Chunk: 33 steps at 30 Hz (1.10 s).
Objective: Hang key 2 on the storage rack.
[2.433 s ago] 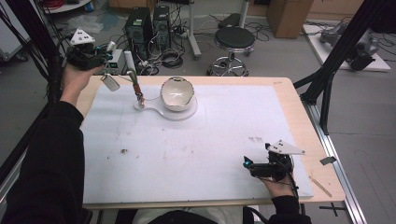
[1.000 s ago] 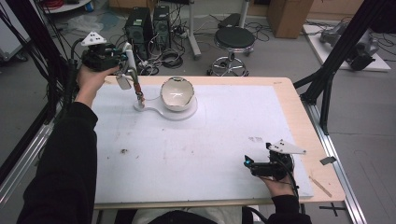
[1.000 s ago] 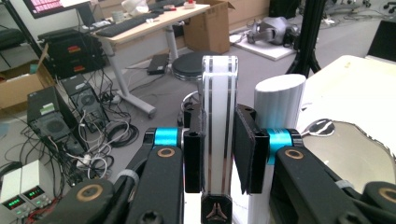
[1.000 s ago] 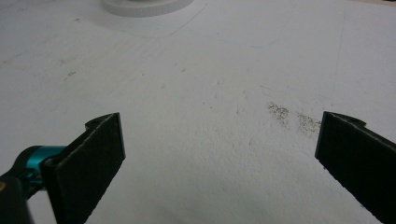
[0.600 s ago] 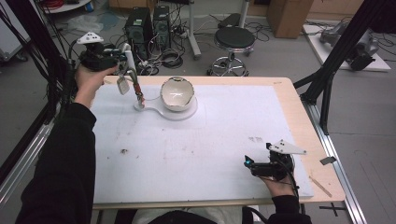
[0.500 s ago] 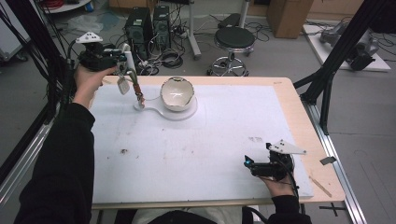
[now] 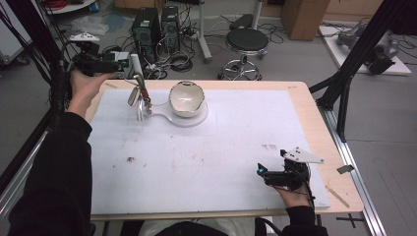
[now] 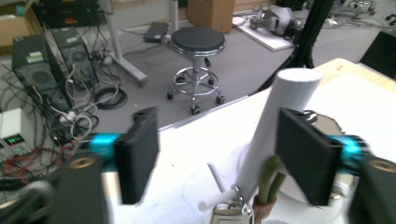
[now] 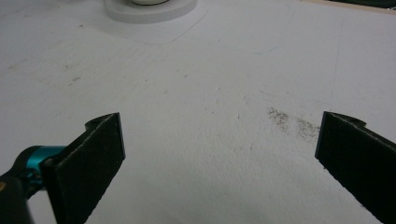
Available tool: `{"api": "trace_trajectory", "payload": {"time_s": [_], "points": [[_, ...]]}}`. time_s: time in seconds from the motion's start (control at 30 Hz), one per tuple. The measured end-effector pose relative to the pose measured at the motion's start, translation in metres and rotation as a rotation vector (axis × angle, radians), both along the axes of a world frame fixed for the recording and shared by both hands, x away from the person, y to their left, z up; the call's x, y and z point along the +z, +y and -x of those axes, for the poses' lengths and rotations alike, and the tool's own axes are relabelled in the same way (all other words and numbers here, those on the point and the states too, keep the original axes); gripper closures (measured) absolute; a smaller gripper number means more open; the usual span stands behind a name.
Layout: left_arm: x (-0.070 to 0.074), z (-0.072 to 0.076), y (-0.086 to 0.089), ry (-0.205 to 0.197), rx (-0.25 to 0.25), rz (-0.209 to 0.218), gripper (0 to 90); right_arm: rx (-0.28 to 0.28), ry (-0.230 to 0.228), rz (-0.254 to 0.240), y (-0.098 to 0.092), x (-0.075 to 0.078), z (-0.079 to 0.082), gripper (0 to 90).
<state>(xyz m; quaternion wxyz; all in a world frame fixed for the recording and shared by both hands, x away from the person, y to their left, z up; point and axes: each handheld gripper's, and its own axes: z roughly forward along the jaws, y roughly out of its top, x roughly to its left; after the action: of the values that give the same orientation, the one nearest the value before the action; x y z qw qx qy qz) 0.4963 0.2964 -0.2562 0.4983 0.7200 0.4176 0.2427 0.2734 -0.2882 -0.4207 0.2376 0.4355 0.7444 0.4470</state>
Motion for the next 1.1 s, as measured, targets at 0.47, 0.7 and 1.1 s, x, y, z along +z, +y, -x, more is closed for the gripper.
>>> {"api": "trace_trajectory", "payload": {"time_s": [0.47,0.7,1.1], "points": [[-0.016,0.037,0.024,0.071,-0.085,0.077,5.1,-0.01,-0.019,-0.017,-0.004,0.003,-0.002,0.6],[-0.033,0.052,0.022,0.093,-0.136,0.055,1.6,-0.009,-0.012,-0.017,-0.004,0.003,-0.004,0.6],[-0.058,0.077,0.014,0.052,-0.166,0.065,1.7,-0.015,-0.02,-0.04,-0.009,0.004,-0.006,0.6]]}}
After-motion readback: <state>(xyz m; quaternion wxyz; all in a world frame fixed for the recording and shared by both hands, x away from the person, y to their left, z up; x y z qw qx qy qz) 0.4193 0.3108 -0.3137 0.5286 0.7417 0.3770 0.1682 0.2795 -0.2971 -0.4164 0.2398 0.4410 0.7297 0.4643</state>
